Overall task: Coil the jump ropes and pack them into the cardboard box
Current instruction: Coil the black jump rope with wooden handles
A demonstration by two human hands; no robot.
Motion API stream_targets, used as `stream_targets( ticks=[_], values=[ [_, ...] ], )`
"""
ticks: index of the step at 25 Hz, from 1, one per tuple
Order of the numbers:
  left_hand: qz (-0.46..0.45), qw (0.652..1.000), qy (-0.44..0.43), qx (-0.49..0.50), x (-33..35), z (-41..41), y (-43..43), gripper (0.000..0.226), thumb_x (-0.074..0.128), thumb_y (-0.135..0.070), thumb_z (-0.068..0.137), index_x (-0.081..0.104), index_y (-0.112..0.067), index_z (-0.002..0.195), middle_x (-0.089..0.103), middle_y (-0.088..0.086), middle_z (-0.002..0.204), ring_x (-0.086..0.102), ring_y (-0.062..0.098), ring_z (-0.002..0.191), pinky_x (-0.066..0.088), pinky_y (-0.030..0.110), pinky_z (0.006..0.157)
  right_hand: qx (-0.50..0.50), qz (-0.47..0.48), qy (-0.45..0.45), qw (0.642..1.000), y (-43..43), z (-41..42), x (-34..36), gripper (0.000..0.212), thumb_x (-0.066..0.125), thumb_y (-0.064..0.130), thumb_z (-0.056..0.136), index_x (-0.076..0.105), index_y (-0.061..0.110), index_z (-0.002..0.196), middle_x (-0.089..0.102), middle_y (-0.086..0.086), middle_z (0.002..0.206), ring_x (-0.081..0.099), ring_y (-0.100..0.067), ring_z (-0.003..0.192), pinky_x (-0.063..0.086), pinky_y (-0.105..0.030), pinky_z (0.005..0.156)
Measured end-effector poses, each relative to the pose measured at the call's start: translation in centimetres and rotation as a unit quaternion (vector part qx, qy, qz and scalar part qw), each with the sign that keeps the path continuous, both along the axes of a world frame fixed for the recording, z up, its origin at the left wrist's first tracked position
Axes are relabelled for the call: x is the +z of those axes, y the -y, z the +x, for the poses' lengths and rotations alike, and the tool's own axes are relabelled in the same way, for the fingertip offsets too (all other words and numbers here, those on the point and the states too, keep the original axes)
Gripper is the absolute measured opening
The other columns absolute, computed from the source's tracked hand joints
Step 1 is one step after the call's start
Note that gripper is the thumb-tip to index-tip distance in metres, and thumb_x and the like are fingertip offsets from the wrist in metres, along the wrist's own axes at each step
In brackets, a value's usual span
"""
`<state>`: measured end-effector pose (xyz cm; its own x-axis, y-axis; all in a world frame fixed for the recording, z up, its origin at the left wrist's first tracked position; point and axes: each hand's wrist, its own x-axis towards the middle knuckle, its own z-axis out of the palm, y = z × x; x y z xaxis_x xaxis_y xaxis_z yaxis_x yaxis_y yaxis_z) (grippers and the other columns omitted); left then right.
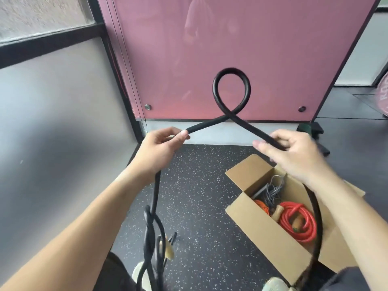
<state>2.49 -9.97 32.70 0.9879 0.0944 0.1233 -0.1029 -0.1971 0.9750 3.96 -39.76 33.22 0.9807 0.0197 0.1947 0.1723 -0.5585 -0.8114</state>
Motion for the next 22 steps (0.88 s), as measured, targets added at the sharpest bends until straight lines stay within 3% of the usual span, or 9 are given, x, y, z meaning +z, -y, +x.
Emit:
stream_targets(
  ticks=[2,4,7,8,10,12,15,18,22],
  values=[
    [-0.072,0.997,-0.007,-0.015,0.4,0.0,1.6,0.02,0.062,-0.031,0.098,0.07,-0.018,0.084,0.032,-0.006,0.051,0.02,0.01,0.041,0.015,0.018,0.042,0.011,-0.075,0.008,0.997,-2.5,-0.7,-1.2,0.035,0.08,0.047,0.078,0.066,0.029,0.105,0.068,0.006,0.094,0.062,-0.013,0.087,0.046,-0.029,0.078],
    [-0.109,0.994,-0.018,-0.024,0.8,-0.3,3.0,0.02,0.06,-0.029,0.099,0.067,-0.016,0.086,0.03,-0.008,0.049,0.019,0.009,0.04,0.015,0.017,0.041,-0.013,-0.114,0.148,0.982,-5.1,-1.5,-2.3,0.053,0.082,0.04,0.077,0.058,0.019,0.119,0.056,0.002,0.111,0.054,-0.015,0.103,0.042,-0.027,0.089],
    [-0.141,0.989,-0.036,-0.021,0.6,-0.5,4.8,0.02,0.059,-0.03,0.1,0.062,-0.013,0.09,0.03,-0.009,0.05,0.019,0.008,0.042,0.016,0.018,0.042,0.016,-0.09,0.274,0.957,-7.8,-2.7,-2.8,0.05,0.078,0.04,0.079,0.056,0.012,0.114,0.053,0.001,0.106,0.054,-0.014,0.091,0.044,-0.025,0.078],
    [-0.152,0.987,-0.044,-0.006,0.6,-0.3,5.0,0.02,0.059,-0.031,0.101,0.059,-0.013,0.091,0.031,-0.009,0.049,0.019,0.008,0.041,0.017,0.018,0.041,0.053,-0.103,0.271,0.956,-8.3,-2.9,-3.1,0.05,0.076,0.044,0.08,0.055,0.013,0.114,0.053,0.003,0.104,0.053,-0.011,0.086,0.044,-0.024,0.075],
    [-0.209,0.975,-0.063,0.035,0.8,0.1,4.7,0.022,0.057,-0.032,0.102,0.05,-0.015,0.09,0.033,-0.012,0.045,0.021,0.005,0.037,0.018,0.017,0.037,0.191,-0.164,0.097,0.963,-9.0,-3.8,-3.6,0.054,0.065,0.064,0.082,0.054,0.024,0.116,0.056,0.011,0.101,0.056,-0.005,0.083,0.048,-0.024,0.073],
    [-0.287,0.952,-0.077,0.08,1.1,0.7,3.6,0.027,0.054,-0.03,0.104,0.042,-0.019,0.082,0.033,-0.012,0.046,0.02,0.003,0.036,0.018,0.016,0.033,0.303,-0.272,-0.101,0.908,-9.7,-4.6,-4.8,0.046,0.057,0.07,0.086,0.051,0.032,0.11,0.064,0.012,0.096,0.063,-0.008,0.083,0.05,-0.025,0.067],
    [-0.371,0.918,-0.097,0.104,1.2,1.1,1.1,0.017,0.058,-0.024,0.102,0.05,-0.018,0.088,0.038,-0.005,0.062,0.031,0.004,0.044,0.028,0.015,0.038,0.294,-0.207,-0.041,0.932,-10.2,-4.7,-6.1,0.021,0.057,0.047,0.099,0.056,0.026,0.1,0.064,0.01,0.08,0.06,-0.004,0.063,0.037,-0.018,0.049],
    [-0.272,0.947,-0.169,0.015,0.5,0.6,0.2,0.03,0.061,-0.033,0.097,0.058,-0.009,0.114,0.067,0.004,0.082,0.062,0.017,0.071,0.05,0.026,0.07,0.234,-0.057,0.097,0.966,-10.6,-3.9,-4.9,0.019,0.066,0.031,0.096,0.062,0.016,0.106,0.07,0.011,0.084,0.062,0.006,0.064,0.044,-0.011,0.055],
    [-0.119,0.957,-0.231,-0.13,-1.0,-1.1,2.2,0.035,0.054,-0.034,0.102,0.066,-0.004,0.115,0.074,0.002,0.093,0.068,0.012,0.08,0.045,0.035,0.096,0.18,0.018,0.196,0.964,-10.3,-2.9,-4.1,0.016,0.065,0.023,0.097,0.056,0.01,0.096,0.072,0.01,0.083,0.066,0.005,0.073,0.043,-0.009,0.062]
  ],
)
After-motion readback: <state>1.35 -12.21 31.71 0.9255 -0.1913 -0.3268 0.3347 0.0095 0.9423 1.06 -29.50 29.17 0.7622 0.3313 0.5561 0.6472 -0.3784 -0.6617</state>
